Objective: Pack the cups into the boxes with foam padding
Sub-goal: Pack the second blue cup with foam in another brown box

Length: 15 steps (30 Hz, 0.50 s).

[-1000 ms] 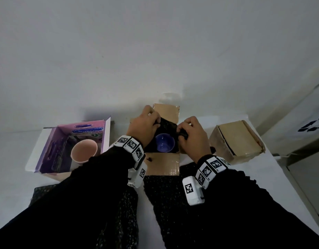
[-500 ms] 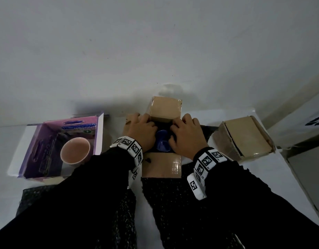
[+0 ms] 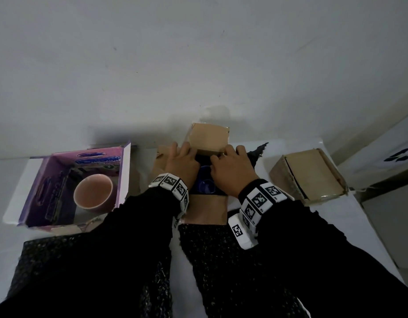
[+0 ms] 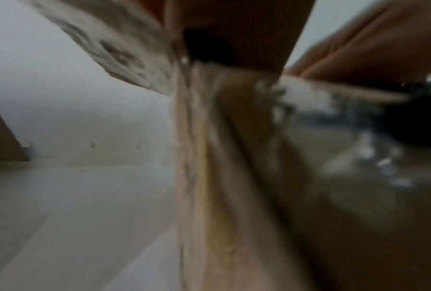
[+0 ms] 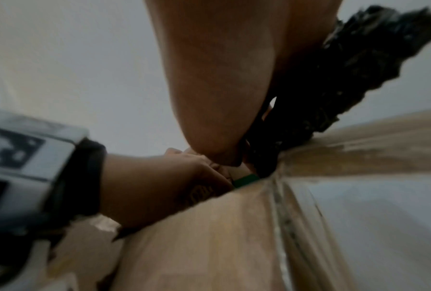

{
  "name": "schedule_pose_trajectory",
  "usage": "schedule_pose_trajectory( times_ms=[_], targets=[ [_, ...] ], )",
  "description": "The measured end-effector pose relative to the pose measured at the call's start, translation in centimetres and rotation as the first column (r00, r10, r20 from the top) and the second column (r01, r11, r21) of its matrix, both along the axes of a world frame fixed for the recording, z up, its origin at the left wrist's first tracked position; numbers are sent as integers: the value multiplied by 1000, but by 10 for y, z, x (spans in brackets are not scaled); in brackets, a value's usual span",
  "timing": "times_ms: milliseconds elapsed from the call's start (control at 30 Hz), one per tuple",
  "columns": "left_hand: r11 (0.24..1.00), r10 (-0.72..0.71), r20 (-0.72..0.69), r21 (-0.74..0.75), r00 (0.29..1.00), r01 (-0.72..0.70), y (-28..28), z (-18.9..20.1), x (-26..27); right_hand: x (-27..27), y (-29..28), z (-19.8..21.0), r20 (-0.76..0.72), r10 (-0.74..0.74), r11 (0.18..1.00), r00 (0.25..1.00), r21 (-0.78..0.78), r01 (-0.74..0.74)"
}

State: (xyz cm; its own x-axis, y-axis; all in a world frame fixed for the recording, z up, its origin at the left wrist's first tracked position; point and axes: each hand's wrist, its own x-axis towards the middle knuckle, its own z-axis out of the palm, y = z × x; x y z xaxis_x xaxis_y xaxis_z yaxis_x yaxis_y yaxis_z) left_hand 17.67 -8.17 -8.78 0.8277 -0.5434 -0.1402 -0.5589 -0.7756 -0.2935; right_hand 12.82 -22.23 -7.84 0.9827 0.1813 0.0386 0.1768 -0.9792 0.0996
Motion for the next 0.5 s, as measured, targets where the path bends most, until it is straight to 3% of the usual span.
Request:
schedule_pose_trajectory(
  times_ms=[167,500],
  targets=[
    [1000,8,84,-7,996,-7,2,4,1,-6,-11,-5,103,-34,998,994,-44,38],
    [994,85,15,-64,996,-84,9,7,-6,-8,-9,-8,-40,-76,997,996,-32,74]
  ],
)
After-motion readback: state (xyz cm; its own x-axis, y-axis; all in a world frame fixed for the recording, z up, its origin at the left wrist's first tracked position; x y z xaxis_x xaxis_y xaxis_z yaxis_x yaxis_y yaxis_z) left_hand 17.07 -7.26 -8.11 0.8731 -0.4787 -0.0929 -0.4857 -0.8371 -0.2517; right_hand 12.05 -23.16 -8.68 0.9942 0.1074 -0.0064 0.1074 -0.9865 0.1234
